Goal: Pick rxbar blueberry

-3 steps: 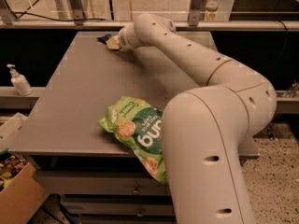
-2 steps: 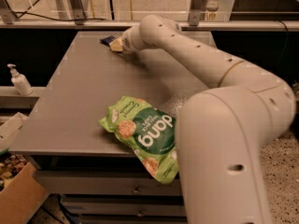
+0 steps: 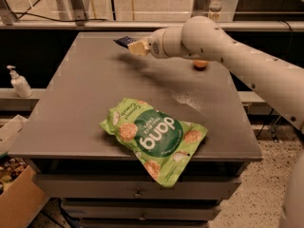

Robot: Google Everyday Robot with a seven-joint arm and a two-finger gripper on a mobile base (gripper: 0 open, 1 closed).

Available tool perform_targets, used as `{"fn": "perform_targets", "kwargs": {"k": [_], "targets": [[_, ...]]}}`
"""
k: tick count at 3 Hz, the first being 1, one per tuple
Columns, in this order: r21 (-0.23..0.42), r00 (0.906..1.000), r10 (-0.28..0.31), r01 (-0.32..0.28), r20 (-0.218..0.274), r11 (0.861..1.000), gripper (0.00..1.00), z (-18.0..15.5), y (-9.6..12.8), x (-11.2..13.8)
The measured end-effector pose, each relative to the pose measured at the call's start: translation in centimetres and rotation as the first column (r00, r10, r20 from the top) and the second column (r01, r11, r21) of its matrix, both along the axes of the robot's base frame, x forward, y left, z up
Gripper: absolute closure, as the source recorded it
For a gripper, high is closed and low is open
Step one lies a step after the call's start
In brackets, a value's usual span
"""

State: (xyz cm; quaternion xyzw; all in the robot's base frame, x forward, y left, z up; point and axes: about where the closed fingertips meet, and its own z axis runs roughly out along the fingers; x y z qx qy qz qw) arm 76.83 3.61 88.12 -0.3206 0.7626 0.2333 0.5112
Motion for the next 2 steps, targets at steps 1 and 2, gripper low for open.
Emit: {"fn": "perform_targets", "kwargs": {"k": [1,2], "targets": [[0.052,0.9983,0.057,-0.057,0.010,0.997,1.00,1.7,-1.3,-3.4],[0.097,0.9906,0.136,-0.137,0.018,0.986,1.00,2.5,-3.3,-6.8]]}}
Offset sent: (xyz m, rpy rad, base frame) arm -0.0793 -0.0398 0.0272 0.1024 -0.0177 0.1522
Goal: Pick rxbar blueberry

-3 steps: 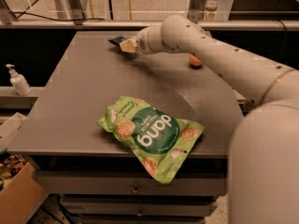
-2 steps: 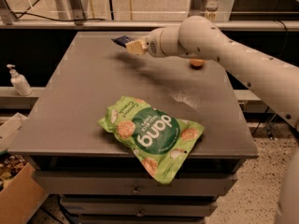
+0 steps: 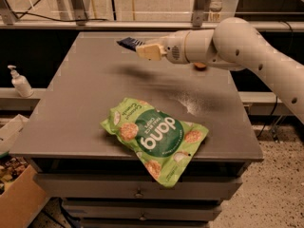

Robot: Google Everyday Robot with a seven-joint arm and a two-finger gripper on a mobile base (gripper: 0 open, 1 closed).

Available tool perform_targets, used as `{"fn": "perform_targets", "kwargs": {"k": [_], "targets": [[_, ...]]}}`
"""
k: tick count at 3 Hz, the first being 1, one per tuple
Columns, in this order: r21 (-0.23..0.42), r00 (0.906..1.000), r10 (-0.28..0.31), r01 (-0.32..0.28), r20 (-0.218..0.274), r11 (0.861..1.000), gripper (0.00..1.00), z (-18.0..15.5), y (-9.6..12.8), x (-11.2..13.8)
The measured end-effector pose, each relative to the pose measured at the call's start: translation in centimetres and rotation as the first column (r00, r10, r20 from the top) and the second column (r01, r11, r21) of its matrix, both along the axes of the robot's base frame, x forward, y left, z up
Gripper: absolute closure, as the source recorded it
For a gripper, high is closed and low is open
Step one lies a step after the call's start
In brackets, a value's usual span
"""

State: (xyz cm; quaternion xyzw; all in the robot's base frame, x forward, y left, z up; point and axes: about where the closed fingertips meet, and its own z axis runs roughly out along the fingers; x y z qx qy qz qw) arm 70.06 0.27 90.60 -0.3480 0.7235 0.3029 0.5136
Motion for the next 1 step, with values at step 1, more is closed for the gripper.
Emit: {"fn": "perform_targets", "kwargs": {"k": [1], "targets": [[0.000,1.0000,0.000,0.000,0.000,1.000,1.00,0.00,0.01,0.00]]}}
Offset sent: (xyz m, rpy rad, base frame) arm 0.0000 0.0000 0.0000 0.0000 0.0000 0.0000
